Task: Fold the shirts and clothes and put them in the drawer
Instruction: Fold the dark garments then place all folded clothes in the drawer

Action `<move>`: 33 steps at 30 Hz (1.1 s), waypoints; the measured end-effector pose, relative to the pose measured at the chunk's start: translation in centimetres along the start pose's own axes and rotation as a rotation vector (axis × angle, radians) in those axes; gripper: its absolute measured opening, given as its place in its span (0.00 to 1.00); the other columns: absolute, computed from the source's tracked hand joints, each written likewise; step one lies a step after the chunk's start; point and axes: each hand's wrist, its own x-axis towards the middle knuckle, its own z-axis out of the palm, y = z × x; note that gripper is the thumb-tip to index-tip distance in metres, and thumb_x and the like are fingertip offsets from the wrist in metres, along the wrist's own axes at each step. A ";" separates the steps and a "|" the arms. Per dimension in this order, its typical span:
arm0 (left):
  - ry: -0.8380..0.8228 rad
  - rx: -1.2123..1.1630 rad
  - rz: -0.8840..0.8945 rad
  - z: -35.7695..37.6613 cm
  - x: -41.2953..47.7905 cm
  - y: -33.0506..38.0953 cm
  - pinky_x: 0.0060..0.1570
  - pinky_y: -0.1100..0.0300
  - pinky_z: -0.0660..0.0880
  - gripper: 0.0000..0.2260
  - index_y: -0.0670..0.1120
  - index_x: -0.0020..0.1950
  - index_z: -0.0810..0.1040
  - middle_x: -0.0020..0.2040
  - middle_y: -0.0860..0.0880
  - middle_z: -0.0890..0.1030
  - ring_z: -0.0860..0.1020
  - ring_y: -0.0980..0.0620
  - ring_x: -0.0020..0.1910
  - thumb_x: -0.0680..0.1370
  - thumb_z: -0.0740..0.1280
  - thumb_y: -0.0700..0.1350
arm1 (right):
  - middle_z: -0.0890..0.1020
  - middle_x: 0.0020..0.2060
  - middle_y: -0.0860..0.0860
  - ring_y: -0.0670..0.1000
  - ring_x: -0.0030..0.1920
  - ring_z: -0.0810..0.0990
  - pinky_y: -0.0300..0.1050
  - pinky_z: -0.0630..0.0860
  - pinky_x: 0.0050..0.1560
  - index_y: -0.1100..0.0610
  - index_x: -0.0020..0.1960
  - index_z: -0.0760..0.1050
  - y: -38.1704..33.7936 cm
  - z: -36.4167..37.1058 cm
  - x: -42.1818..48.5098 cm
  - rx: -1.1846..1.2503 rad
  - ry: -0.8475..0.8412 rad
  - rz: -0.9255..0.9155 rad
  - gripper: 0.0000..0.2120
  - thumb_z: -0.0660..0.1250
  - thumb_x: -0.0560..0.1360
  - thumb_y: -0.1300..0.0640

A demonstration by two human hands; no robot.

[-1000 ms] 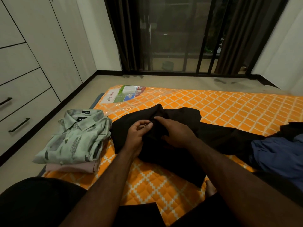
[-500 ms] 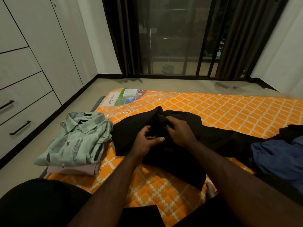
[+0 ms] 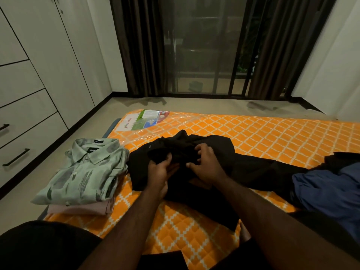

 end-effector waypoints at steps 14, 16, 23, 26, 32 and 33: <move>-0.025 -0.245 -0.078 -0.8 0.4 3.6 0.63 0.44 0.76 0.13 0.47 0.59 0.83 0.53 0.46 0.86 0.81 0.42 0.59 0.84 0.61 0.51 | 0.81 0.62 0.44 0.53 0.66 0.73 0.52 0.72 0.67 0.46 0.65 0.81 0.3 -1.3 0.1 -0.235 -0.030 -0.197 0.30 0.61 0.69 0.68; -0.003 -0.242 -0.087 -1.2 0.7 3.6 0.59 0.44 0.78 0.11 0.47 0.58 0.82 0.51 0.47 0.86 0.80 0.42 0.59 0.84 0.61 0.48 | 0.82 0.61 0.45 0.52 0.66 0.74 0.49 0.72 0.66 0.47 0.63 0.83 -0.1 -1.6 0.1 -0.251 -0.025 -0.253 0.30 0.62 0.67 0.70; 0.009 -0.110 -0.161 -1.0 0.0 2.6 0.55 0.44 0.79 0.12 0.46 0.61 0.81 0.56 0.43 0.84 0.81 0.41 0.58 0.83 0.60 0.45 | 0.82 0.58 0.45 0.49 0.61 0.77 0.50 0.77 0.57 0.46 0.61 0.83 -1.7 -2.2 0.0 -0.116 0.139 -0.234 0.27 0.59 0.70 0.65; -0.027 0.117 -0.230 0.6 -1.8 1.6 0.62 0.41 0.77 0.13 0.47 0.61 0.81 0.55 0.43 0.85 0.82 0.41 0.57 0.84 0.61 0.50 | 0.84 0.55 0.46 0.46 0.58 0.80 0.45 0.78 0.60 0.50 0.60 0.83 -3.0 -2.2 -0.1 0.138 0.200 -0.142 0.28 0.56 0.68 0.67; -0.187 0.253 -0.470 2.5 -3.5 -0.1 0.63 0.34 0.74 0.21 0.50 0.60 0.83 0.57 0.44 0.85 0.80 0.39 0.59 0.79 0.62 0.63 | 0.85 0.53 0.56 0.58 0.54 0.83 0.53 0.81 0.53 0.55 0.50 0.84 -6.4 -2.4 0.2 0.999 0.293 0.463 0.19 0.56 0.79 0.68; -0.232 0.172 -0.492 2.4 -3.3 -0.4 0.63 0.33 0.74 0.23 0.49 0.61 0.83 0.57 0.43 0.85 0.80 0.37 0.60 0.78 0.63 0.64 | 0.85 0.53 0.58 0.60 0.53 0.83 0.56 0.82 0.53 0.57 0.52 0.83 -6.9 -2.7 0.0 1.160 0.294 0.550 0.16 0.57 0.81 0.67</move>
